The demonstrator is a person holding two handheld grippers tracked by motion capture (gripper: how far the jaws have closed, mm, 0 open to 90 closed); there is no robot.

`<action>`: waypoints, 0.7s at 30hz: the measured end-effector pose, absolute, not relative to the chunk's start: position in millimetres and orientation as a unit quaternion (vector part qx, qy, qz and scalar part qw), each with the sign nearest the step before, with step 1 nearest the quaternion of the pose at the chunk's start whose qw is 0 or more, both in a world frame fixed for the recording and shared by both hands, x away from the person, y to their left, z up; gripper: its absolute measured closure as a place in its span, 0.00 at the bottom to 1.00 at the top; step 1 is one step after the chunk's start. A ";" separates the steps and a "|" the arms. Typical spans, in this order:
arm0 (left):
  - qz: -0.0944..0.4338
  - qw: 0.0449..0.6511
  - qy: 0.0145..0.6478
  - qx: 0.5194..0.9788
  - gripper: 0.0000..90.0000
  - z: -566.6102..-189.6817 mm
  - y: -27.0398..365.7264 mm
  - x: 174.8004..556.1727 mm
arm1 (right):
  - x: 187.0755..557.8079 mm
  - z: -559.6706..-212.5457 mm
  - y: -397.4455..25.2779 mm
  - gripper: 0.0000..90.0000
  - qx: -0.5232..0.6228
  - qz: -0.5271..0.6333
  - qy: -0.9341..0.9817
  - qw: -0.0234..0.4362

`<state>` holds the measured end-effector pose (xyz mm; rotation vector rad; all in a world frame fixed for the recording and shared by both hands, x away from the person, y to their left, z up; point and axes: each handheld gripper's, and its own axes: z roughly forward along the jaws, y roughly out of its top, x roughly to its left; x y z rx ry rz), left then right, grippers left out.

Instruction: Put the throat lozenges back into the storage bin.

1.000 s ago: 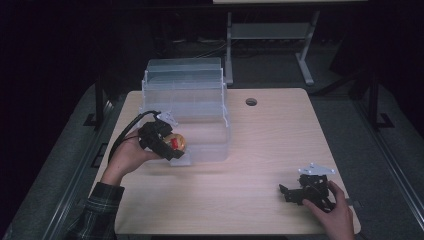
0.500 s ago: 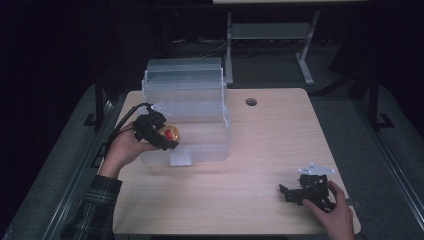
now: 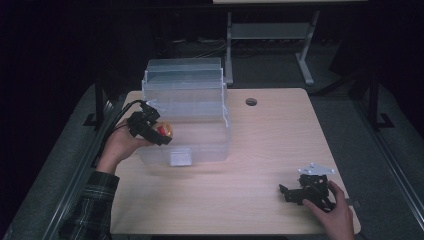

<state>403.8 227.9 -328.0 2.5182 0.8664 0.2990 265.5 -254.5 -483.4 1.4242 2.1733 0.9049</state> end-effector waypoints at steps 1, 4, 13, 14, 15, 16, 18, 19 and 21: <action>0.109 0.228 0.315 0.915 0.22 -328.1 228.5 404.2 | 265.5 -483.4 -254.5 0.00 0.508 0.323 0.775 0.194; 0.110 0.226 0.321 0.913 0.22 -328.5 231.2 405.5 | 265.5 -483.4 -254.5 0.00 0.508 0.323 0.775 0.194; 0.112 0.220 0.340 0.907 0.22 -330.2 242.9 410.2 | 265.5 -483.4 -254.5 0.00 0.508 0.323 0.775 0.194; 0.113 0.219 0.340 0.908 0.22 -330.2 243.9 410.5 | 265.5 -483.4 -254.5 0.00 0.508 0.323 0.775 0.194; 0.112 0.217 0.342 0.907 0.22 -330.4 245.5 411.0 | 265.5 -483.4 -254.5 0.00 0.508 0.323 0.775 0.194; 0.112 0.217 0.342 0.907 0.22 -330.7 246.3 411.2 | 265.5 -483.4 -254.5 0.00 0.508 0.323 0.775 0.194; 0.111 0.217 0.344 0.907 0.22 -331.5 248.8 411.7 | 265.5 -483.4 -254.5 0.00 0.508 0.323 0.775 0.194; 0.111 0.215 0.344 0.908 0.22 -331.8 250.7 412.2 | 265.5 -483.4 -254.5 0.00 0.508 0.323 0.775 0.194; 0.110 0.214 0.349 0.906 0.22 -332.6 253.7 412.7 | 265.5 -483.4 -254.5 0.00 0.508 0.323 0.775 0.194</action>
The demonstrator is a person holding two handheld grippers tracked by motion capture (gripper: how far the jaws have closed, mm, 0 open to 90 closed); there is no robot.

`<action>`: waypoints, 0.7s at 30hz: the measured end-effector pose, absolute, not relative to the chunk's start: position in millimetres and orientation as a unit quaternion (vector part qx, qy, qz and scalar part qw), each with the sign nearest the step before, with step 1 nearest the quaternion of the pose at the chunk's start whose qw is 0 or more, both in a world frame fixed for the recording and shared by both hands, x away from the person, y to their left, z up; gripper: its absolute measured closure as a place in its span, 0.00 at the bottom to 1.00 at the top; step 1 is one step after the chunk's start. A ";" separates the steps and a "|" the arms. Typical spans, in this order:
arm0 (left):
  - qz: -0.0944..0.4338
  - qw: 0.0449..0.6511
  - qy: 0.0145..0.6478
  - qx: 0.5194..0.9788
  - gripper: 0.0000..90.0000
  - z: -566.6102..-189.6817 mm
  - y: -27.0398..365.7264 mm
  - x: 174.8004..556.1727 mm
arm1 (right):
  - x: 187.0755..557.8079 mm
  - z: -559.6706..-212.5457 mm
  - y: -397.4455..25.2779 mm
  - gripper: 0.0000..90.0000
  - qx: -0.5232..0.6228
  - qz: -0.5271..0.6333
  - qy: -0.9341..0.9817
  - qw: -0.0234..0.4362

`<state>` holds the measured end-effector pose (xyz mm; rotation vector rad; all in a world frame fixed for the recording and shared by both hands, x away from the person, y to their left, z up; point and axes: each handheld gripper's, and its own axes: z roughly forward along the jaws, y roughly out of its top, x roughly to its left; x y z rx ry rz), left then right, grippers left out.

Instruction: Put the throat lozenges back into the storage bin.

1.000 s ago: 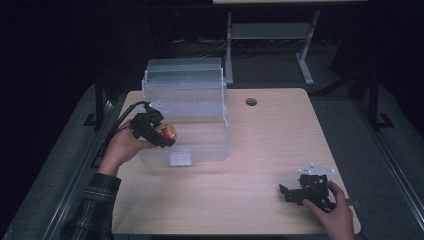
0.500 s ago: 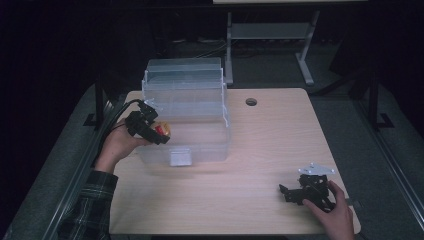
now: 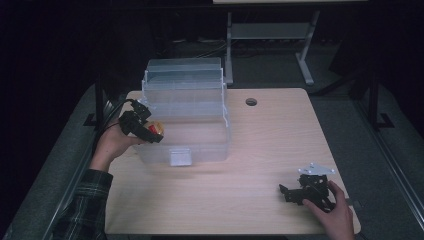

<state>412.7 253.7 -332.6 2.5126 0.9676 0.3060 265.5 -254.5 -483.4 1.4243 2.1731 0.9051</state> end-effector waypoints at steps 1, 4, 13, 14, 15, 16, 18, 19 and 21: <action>0.111 0.214 0.350 0.906 0.22 -332.9 255.5 413.3 | 265.5 -483.4 -254.5 0.00 0.508 0.323 0.775 0.194; 0.110 0.214 0.358 0.902 0.22 -334.6 260.3 414.3 | 265.5 -483.4 -254.5 0.00 0.508 0.323 0.775 0.194; 0.112 0.214 0.370 0.897 0.22 -339.7 273.6 417.7 | 265.5 -483.4 -254.5 0.00 0.508 0.323 0.775 0.194; 0.113 0.212 0.370 0.897 0.22 -340.3 274.3 418.1 | 265.5 -483.4 -254.5 0.00 0.508 0.323 0.775 0.194; 0.114 0.212 0.371 0.897 0.22 -340.6 274.9 418.4 | 265.5 -483.4 -254.5 0.00 0.508 0.323 0.775 0.194; 0.111 0.213 0.373 0.896 0.22 -340.8 276.3 419.2 | 265.5 -483.4 -254.5 0.00 0.508 0.323 0.775 0.194; 0.115 0.213 0.373 0.896 0.22 -341.6 277.6 420.2 | 265.5 -483.4 -254.5 0.00 0.508 0.323 0.775 0.194; 0.114 0.213 0.374 0.896 0.22 -341.9 277.7 420.2 | 265.5 -483.4 -254.5 0.00 0.508 0.323 0.775 0.194; 0.112 0.212 0.373 0.896 0.22 -342.7 277.5 420.2 | 265.5 -483.4 -254.5 0.00 0.508 0.323 0.775 0.194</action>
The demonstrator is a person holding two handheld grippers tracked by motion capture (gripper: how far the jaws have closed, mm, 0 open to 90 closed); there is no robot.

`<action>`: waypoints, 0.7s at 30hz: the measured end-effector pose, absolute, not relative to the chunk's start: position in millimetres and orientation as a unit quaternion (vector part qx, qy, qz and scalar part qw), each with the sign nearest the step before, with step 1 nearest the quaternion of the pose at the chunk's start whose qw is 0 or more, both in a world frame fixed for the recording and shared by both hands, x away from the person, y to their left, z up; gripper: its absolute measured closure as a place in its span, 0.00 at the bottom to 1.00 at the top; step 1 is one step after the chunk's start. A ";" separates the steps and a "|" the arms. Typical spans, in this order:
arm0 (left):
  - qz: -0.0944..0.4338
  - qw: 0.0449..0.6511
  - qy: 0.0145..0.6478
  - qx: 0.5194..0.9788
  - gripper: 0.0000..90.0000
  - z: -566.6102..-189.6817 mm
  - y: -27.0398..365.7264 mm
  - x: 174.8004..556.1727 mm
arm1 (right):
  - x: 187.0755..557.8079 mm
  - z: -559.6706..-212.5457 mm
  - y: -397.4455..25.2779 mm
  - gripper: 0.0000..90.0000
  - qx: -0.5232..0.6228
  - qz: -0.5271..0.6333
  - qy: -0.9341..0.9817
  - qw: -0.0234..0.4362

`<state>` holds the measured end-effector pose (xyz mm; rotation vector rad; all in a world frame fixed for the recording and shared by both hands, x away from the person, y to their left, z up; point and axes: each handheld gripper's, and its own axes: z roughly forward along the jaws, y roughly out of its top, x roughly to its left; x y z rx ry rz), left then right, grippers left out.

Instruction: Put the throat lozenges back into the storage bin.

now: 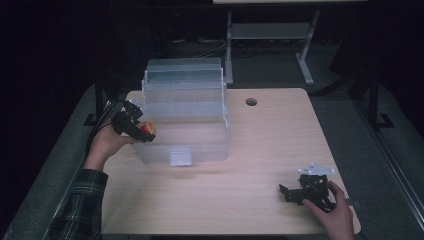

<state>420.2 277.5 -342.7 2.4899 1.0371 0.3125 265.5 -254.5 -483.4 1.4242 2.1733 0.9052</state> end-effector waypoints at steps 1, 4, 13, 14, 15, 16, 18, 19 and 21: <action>0.113 0.211 0.373 0.896 0.22 -343.2 277.5 420.2 | 265.5 -483.4 -254.5 0.00 0.508 0.323 0.775 0.194; 0.112 0.213 0.372 0.897 0.22 -344.5 278.7 420.4 | 265.5 -483.4 -254.5 0.00 0.508 0.323 0.775 0.194; 0.107 0.210 0.373 0.897 0.21 -349.7 280.6 419.7 | 265.5 -483.4 -254.5 0.00 0.508 0.323 0.775 0.194; 0.107 0.210 0.373 0.897 0.21 -349.6 280.7 419.6 | 265.5 -483.4 -254.5 0.00 0.508 0.323 0.775 0.194; 0.105 0.210 0.373 0.898 0.21 -349.2 280.8 419.6 | 265.5 -483.4 -254.5 0.00 0.508 0.323 0.775 0.194; 0.105 0.213 0.372 0.898 0.21 -349.0 280.9 419.5 | 265.5 -483.4 -254.5 0.00 0.508 0.323 0.775 0.194; 0.105 0.214 0.371 0.897 0.21 -348.8 280.9 419.4 | 265.5 -483.4 -254.5 0.00 0.508 0.323 0.775 0.194; 0.105 0.214 0.371 0.897 0.21 -348.8 281.0 419.4 | 265.5 -483.4 -254.5 0.00 0.508 0.323 0.775 0.194; 0.106 0.216 0.373 0.896 0.20 -348.6 281.2 419.4 | 265.5 -483.4 -254.5 0.00 0.508 0.323 0.775 0.194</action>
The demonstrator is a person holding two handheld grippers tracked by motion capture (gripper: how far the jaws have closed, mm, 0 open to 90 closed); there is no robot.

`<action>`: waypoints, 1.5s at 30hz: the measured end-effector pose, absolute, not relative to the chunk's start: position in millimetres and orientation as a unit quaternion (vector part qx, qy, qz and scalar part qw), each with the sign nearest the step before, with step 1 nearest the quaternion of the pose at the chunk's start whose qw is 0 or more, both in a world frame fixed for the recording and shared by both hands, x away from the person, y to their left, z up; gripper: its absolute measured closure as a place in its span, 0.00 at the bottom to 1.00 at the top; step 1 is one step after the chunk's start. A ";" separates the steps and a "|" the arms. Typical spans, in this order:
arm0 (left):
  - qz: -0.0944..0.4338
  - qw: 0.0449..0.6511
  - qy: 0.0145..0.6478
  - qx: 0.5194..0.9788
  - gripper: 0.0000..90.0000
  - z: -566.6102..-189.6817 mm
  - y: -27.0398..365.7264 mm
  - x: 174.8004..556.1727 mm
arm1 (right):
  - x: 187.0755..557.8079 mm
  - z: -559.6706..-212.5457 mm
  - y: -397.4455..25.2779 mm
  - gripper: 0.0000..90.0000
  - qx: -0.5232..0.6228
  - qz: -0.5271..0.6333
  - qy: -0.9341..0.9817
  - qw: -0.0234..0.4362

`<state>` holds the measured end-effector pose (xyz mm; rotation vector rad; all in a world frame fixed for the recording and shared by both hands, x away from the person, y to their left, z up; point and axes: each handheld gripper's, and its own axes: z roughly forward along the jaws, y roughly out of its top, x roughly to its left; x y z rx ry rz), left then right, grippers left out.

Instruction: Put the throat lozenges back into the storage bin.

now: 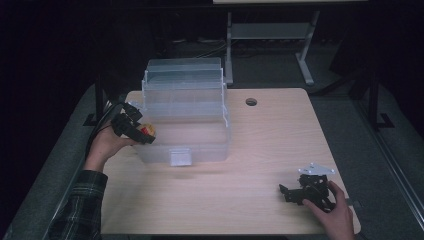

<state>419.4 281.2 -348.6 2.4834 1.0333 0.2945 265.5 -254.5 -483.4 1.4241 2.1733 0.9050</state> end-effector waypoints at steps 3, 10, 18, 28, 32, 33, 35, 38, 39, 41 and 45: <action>0.108 0.220 0.372 0.895 0.19 -347.4 281.5 419.2 | 265.5 -483.4 -254.5 0.00 0.508 0.323 0.775 0.194; 0.109 0.223 0.373 0.894 0.20 -344.1 282.7 417.1 | 265.4 -483.4 -254.5 0.00 0.508 0.323 0.775 0.194; 0.114 0.229 0.368 0.894 0.20 -338.5 284.6 409.7 | 265.4 -483.4 -254.5 0.00 0.508 0.323 0.775 0.194; 0.113 0.232 0.362 0.896 0.20 -338.4 288.4 397.1 | 265.4 -483.4 -254.5 0.00 0.508 0.323 0.775 0.194; 0.114 0.236 0.364 0.894 0.20 -338.7 291.2 393.3 | 265.4 -483.4 -254.5 0.00 0.508 0.323 0.775 0.194; 0.114 0.239 0.365 0.892 0.20 -338.7 291.6 391.8 | 265.4 -483.4 -254.5 0.00 0.508 0.323 0.775 0.194; 0.116 0.241 0.366 0.891 0.20 -338.7 292.2 388.5 | 265.4 -483.4 -254.5 0.00 0.508 0.323 0.775 0.194; 0.118 0.241 0.362 0.893 0.20 -338.5 293.9 381.3 | 265.4 -483.4 -254.5 0.00 0.508 0.323 0.775 0.194; 0.118 0.239 0.361 0.893 0.20 -338.2 294.7 378.6 | 265.4 -483.4 -254.5 0.00 0.508 0.323 0.775 0.194; 0.120 0.242 0.361 0.892 0.20 -338.0 296.0 373.8 | 265.4 -483.4 -254.5 0.00 0.508 0.323 0.775 0.194; 0.127 0.249 0.364 0.889 0.20 -338.5 300.2 362.4 | 265.4 -483.4 -254.5 0.00 0.508 0.322 0.775 0.194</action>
